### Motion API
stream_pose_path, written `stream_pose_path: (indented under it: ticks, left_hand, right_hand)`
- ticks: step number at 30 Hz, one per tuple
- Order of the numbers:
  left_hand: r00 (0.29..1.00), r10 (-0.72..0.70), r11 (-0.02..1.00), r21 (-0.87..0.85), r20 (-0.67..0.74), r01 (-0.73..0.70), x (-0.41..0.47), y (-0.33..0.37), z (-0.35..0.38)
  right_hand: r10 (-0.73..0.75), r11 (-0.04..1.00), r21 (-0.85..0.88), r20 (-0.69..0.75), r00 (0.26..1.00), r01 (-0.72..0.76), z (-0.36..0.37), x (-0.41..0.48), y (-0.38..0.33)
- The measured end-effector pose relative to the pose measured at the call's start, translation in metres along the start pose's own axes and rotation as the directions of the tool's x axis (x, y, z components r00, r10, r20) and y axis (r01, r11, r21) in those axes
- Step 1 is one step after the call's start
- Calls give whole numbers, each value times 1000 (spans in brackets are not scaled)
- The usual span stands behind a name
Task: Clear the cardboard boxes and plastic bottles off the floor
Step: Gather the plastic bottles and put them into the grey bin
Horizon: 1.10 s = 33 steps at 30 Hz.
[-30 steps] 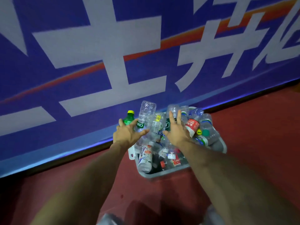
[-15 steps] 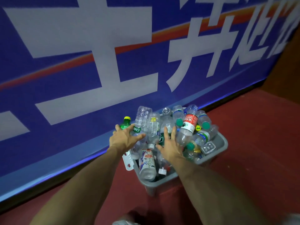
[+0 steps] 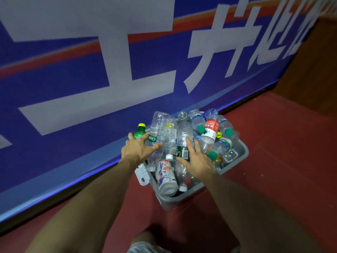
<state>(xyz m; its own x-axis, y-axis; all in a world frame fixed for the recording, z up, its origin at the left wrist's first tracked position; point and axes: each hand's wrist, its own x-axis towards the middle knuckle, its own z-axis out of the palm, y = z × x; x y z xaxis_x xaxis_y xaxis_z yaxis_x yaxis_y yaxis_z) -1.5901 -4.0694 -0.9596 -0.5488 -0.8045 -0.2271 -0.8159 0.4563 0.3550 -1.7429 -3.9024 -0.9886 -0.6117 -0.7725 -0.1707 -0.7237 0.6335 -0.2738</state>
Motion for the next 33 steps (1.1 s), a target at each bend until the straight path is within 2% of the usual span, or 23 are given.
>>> stream_pose_path:
  ticks: [5, 10, 18, 22, 26, 30, 33]
  left_hand:
    - [999, 45, 999, 5, -5, -45, -2, -5, -2]
    - [994, 111, 994, 21, -22, -111, -5, -4, -7]
    - [980, 191, 981, 29, -49, -190, -10, -1, -11]
    - [980, 193, 981, 37, -44, -192, -12, -4, -12]
    - [979, 202, 979, 9, -40, -202, -7, -3, -15]
    - [976, 217, 975, -59, 3, -216, 4, -2, -20]
    - [978, 210, 973, -103, 19, -207, 13, -10, -20]
  right_hand:
    - [30, 999, -24, -45, 999, -31, -18, -1, -6]
    - [47, 984, 177, -62, 997, -35, -46, 13, -28]
    - [-23, 951, 300, -184, 983, 79, -66, 28, -65]
    - [24, 877, 477, -150, 988, 51, -59, 28, -65]
    - [57, 748, 664, -101, 993, 25, -65, 32, -70]
    - [107, 675, 738, -101, 989, 3, -83, 44, -75]
    - [174, 676, 737, -126, 977, -25, -105, 54, -67]
